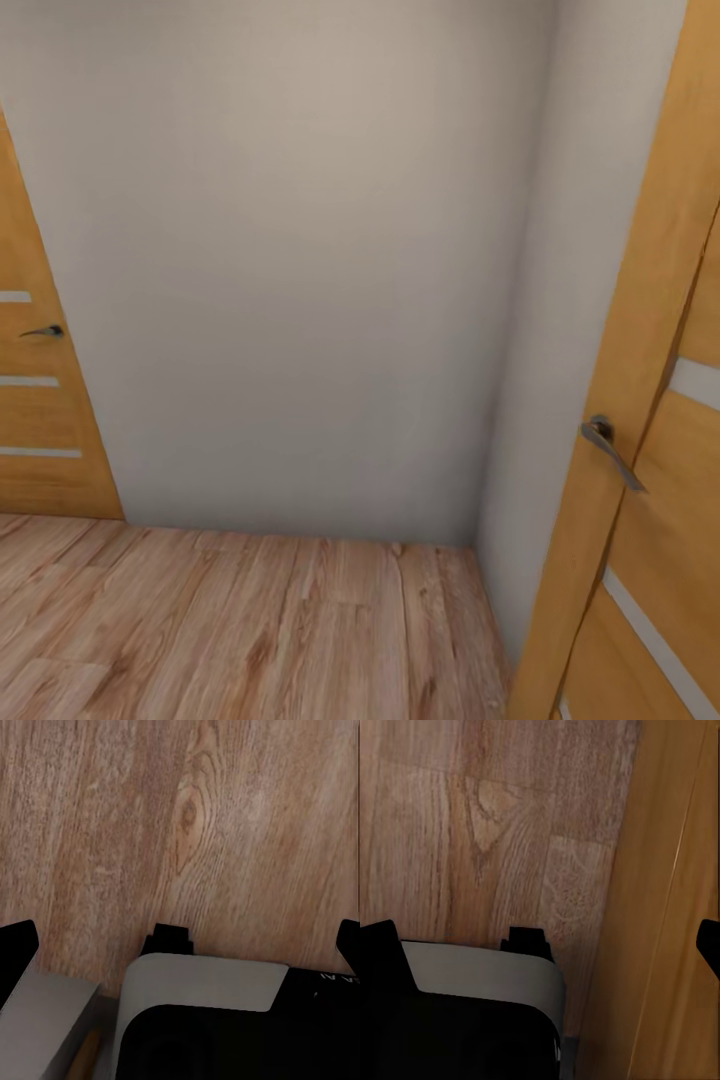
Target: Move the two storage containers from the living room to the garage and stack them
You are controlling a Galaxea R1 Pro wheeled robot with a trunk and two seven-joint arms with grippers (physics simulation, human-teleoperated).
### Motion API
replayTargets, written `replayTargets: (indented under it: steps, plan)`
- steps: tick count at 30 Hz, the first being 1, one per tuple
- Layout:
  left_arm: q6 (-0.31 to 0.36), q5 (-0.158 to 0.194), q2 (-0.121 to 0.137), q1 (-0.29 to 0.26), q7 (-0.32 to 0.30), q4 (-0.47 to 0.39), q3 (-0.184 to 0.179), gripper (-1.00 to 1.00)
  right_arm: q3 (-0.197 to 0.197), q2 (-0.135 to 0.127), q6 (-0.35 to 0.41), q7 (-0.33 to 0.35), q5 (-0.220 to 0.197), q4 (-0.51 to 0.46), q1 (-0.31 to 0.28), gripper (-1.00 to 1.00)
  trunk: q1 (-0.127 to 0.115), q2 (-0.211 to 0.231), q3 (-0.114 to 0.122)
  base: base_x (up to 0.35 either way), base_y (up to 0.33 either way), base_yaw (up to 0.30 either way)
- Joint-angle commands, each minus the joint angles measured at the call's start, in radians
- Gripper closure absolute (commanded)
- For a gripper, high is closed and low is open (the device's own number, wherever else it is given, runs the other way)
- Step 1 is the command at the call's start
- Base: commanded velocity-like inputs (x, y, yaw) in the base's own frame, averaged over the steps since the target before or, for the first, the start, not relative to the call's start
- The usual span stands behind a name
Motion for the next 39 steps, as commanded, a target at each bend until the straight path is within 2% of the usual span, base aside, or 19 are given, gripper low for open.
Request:
replayTargets:
  steps: [1,18,39]
  plan:
    - [-0.001,0.009,0.000,0.000,0.002,0.000,-0.008,-1.00,0.008,0.001,-0.005,0.000,-0.009,0.003,-0.001,-1.00,0.001,-0.001,-0.001,0.320,0.000,0.000]
    - [-0.001,0.010,0.001,0.000,0.002,0.000,-0.008,-1.00,0.008,0.003,-0.006,-0.001,-0.009,0.003,-0.001,-1.00,0.001,-0.001,-0.001,0.320,0.000,0.009]
    - [-0.001,0.010,0.001,0.000,0.002,0.000,-0.008,-1.00,0.008,0.003,-0.006,-0.001,-0.009,0.003,-0.001,-1.00,0.001,-0.001,-0.001,0.320,0.000,0.259]
